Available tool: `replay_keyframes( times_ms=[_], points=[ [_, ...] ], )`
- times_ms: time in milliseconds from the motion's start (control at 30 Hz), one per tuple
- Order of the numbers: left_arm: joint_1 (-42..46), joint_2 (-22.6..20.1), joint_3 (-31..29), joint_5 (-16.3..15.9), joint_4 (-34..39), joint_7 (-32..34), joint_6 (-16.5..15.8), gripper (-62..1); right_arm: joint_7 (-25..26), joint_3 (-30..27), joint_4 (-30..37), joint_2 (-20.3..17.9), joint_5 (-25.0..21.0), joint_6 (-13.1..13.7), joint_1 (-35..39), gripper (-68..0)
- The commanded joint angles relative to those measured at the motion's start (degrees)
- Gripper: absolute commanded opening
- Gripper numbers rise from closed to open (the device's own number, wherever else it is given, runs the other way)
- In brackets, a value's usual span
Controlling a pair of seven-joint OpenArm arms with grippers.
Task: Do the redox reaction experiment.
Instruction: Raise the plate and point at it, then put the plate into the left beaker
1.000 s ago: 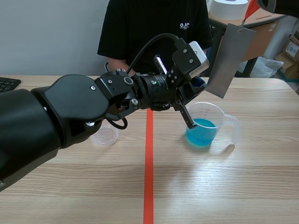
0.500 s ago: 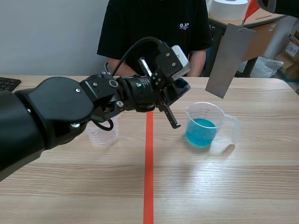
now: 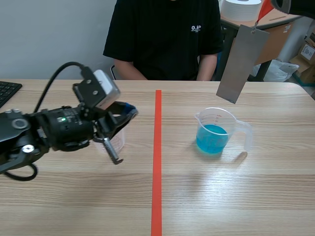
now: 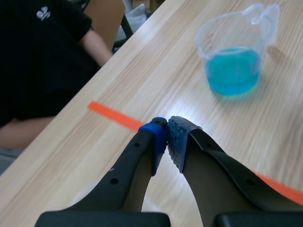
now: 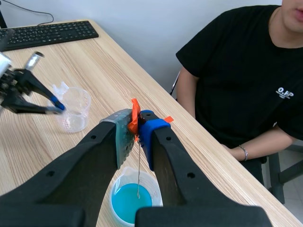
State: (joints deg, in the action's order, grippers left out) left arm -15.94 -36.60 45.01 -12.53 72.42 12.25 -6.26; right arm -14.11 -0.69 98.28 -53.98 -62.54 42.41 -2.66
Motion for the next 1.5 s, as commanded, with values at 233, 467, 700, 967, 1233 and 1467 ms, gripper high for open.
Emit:
replay_keyframes(
  times_ms=[233,467,700,967,1233,1467],
  points=[
    [29.4,-11.9,-19.7,-1.9,9.4,0.9,9.1,-56.2,0.9,-1.2,0.7,-0.4,-0.7,0.3,-1.2,-66.0],
    [53.2,-10.9,-33.8,-1.9,9.8,3.9,13.5,-56.2,-0.4,-1.2,0.7,2.5,2.0,0.3,-2.3,-66.0],
    [68.5,-2.9,-43.2,-1.8,9.8,3.8,14.7,-56.2,-1.9,-0.4,0.7,5.8,3.2,0.3,-5.4,-66.0],
    [76.9,5.6,-48.5,-1.8,9.8,2.9,14.7,-56.2,-4.0,3.3,0.7,9.6,4.1,0.3,-10.9,-66.0],
    [78.9,10.4,-48.5,-1.9,9.7,-0.3,14.5,-56.2,-6.5,10.1,0.7,15.3,6.1,0.3,-17.6,-66.0],
    [78.9,12.9,-48.3,-1.8,9.7,-1.8,14.2,-56.2,-7.7,16.4,0.7,21.6,10.1,0.3,-22.5,-66.0]
  ],
)
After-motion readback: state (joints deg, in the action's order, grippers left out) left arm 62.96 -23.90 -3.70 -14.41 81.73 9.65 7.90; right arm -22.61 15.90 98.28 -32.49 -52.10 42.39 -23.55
